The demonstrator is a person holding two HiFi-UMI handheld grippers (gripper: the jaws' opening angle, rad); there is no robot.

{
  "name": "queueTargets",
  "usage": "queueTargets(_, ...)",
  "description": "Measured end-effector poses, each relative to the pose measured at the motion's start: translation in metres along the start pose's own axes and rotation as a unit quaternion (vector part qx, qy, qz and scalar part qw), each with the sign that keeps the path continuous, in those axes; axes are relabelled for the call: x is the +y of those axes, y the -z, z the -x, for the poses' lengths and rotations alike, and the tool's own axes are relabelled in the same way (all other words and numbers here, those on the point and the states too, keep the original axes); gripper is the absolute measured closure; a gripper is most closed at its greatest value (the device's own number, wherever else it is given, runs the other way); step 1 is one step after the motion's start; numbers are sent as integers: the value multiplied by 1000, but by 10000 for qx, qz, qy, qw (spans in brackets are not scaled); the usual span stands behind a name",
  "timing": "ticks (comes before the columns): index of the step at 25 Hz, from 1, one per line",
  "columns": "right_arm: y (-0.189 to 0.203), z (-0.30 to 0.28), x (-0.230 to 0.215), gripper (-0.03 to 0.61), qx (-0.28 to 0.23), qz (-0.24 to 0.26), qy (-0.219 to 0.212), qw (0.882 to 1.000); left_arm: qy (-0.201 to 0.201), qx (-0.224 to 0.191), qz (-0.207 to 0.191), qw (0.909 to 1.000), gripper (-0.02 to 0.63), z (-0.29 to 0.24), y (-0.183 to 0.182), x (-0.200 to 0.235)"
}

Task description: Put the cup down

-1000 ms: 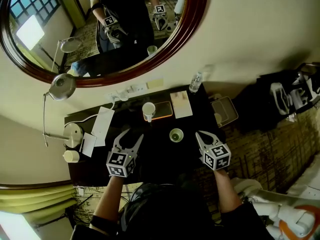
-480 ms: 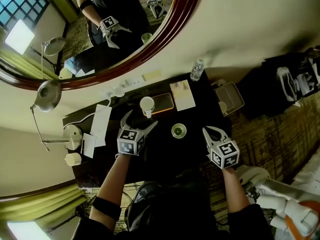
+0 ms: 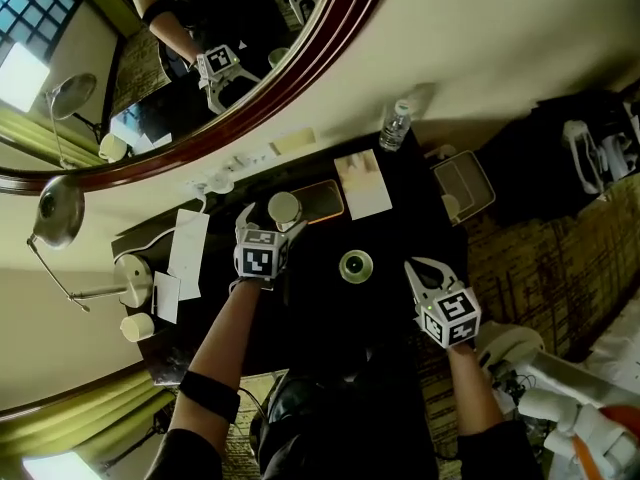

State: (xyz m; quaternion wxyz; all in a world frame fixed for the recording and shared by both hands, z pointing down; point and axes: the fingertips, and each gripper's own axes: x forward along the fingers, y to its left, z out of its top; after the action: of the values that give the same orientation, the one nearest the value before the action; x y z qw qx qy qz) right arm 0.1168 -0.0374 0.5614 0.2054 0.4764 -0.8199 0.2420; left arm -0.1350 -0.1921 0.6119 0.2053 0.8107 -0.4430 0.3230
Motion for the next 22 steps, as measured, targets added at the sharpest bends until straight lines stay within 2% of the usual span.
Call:
queueTargets(5, 12, -8, 3, 568, 77, -59, -105, 9999, 47, 376, 16, 9993, 87, -26, 17, 9)
queueTargets(9, 17, -10, 1, 568, 99, -136, -137, 9998, 191, 486, 17, 9986, 87, -35, 16, -1)
queueTargets(15, 30, -8, -9, 568, 96, -133, 3, 9999, 195, 481, 31, 9986, 94, -49, 20, 3)
queueTargets(16, 31, -7, -9, 568, 95, -152, 13, 9998, 187, 484, 28, 9986, 104, -50, 22, 5)
queueTargets(18, 32, -4, -10, 568, 80, -174, 33, 9998, 190, 491, 53, 9986, 181, -50, 23, 6)
queueTargets(22, 33, 2, -12, 568, 70, -188, 78, 9998, 243, 421, 127, 9987, 204, -50, 24, 4)
